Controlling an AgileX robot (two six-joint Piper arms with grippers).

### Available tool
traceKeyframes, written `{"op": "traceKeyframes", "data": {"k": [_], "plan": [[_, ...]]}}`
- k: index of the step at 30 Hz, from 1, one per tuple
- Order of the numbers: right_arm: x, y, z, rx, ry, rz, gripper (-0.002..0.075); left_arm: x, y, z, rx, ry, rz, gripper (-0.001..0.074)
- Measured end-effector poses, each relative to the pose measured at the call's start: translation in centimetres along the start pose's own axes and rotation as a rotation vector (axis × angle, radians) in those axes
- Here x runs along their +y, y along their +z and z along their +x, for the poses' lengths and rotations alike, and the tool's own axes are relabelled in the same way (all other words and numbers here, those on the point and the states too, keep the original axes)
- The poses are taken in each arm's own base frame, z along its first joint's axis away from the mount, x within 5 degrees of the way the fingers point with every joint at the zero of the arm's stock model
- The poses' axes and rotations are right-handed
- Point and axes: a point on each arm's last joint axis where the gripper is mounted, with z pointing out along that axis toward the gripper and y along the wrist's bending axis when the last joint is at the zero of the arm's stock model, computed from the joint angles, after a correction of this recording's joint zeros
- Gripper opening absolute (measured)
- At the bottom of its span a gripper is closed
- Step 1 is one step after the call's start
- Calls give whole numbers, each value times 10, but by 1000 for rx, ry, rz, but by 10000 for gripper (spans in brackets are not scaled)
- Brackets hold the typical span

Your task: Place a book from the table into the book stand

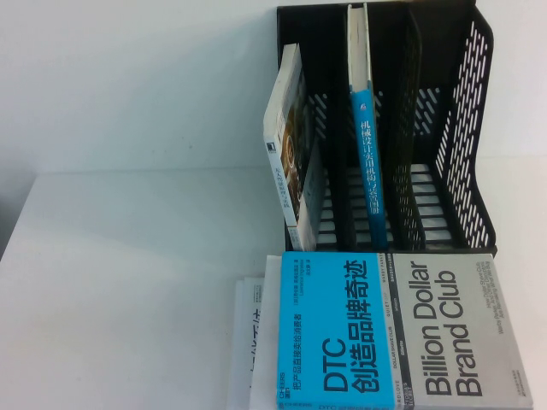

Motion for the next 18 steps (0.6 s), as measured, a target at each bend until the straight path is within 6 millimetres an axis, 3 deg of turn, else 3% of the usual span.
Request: {"op": "traceKeyframes", "data": {"k": [5, 8, 13, 18], "plan": [[4, 3, -31, 188, -125, 23, -3, -7, 9, -55, 51, -19, -33, -4], [9, -1, -58, 257, -201, 20, -2, -10, 16, -72, 47, -80, -31, -4], [12, 11, -76, 426, -152, 32, -2, -10, 27, -67, 118, -228, -45, -4], [16, 36, -54, 774, 61, 53, -2, -14, 36, -51, 421, -397, -85, -4]]}}
